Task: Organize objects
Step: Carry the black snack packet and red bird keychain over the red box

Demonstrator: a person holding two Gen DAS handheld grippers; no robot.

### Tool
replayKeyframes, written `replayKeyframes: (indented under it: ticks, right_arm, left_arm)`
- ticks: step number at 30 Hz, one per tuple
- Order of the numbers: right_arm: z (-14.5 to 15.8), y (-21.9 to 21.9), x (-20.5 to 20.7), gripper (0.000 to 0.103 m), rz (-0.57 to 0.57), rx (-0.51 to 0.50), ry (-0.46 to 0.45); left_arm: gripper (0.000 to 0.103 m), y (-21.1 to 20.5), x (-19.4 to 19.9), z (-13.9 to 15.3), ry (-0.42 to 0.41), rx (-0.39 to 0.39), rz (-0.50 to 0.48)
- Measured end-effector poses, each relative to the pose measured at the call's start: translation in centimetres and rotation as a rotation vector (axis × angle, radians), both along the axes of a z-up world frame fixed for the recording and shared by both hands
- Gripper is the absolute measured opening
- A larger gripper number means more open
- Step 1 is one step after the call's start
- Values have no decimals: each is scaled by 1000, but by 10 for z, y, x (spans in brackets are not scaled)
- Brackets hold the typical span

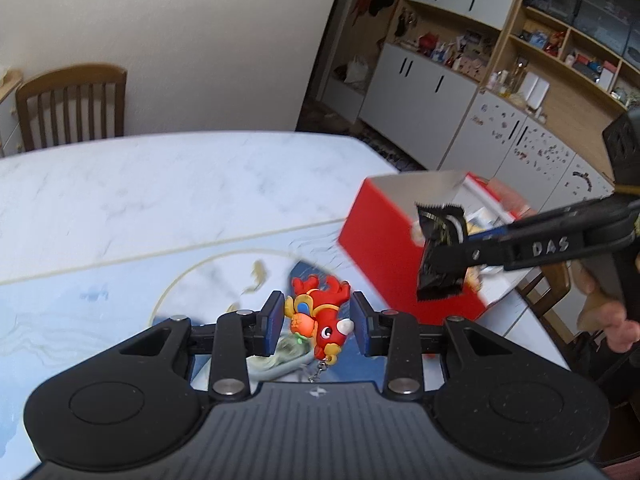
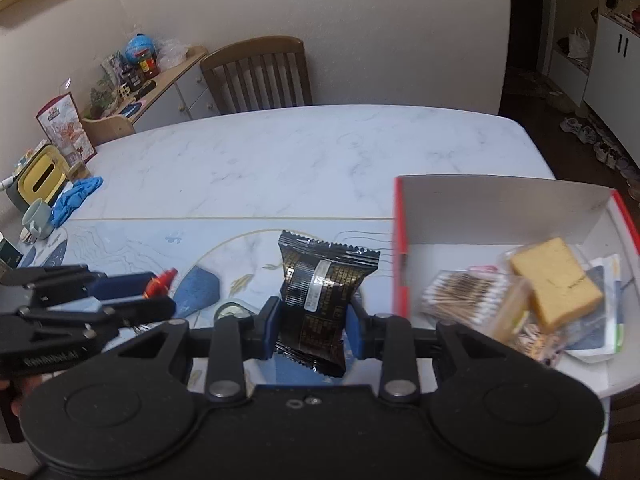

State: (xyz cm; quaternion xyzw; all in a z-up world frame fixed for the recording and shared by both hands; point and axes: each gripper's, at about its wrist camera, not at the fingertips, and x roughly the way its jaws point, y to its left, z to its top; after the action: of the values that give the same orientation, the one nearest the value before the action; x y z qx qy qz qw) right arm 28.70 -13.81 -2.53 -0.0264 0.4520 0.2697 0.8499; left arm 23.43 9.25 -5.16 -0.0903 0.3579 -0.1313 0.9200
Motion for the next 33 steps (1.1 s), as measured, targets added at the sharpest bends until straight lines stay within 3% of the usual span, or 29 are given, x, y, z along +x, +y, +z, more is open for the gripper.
replayKeyframes:
  ticks: [14, 26, 33]
  right_arm:
    - [4, -89, 22, 33, -54, -26, -42]
    - [-22, -156, 52, 33, -99, -104, -27]
    - [-43, -171, 64, 33, -87, -130, 17]
  left_arm:
    - [35, -80, 39, 31, -29, 9, -69]
    - [35, -167, 90, 20, 0, 45, -129]
    - [35, -206, 131, 13, 3, 130, -155]
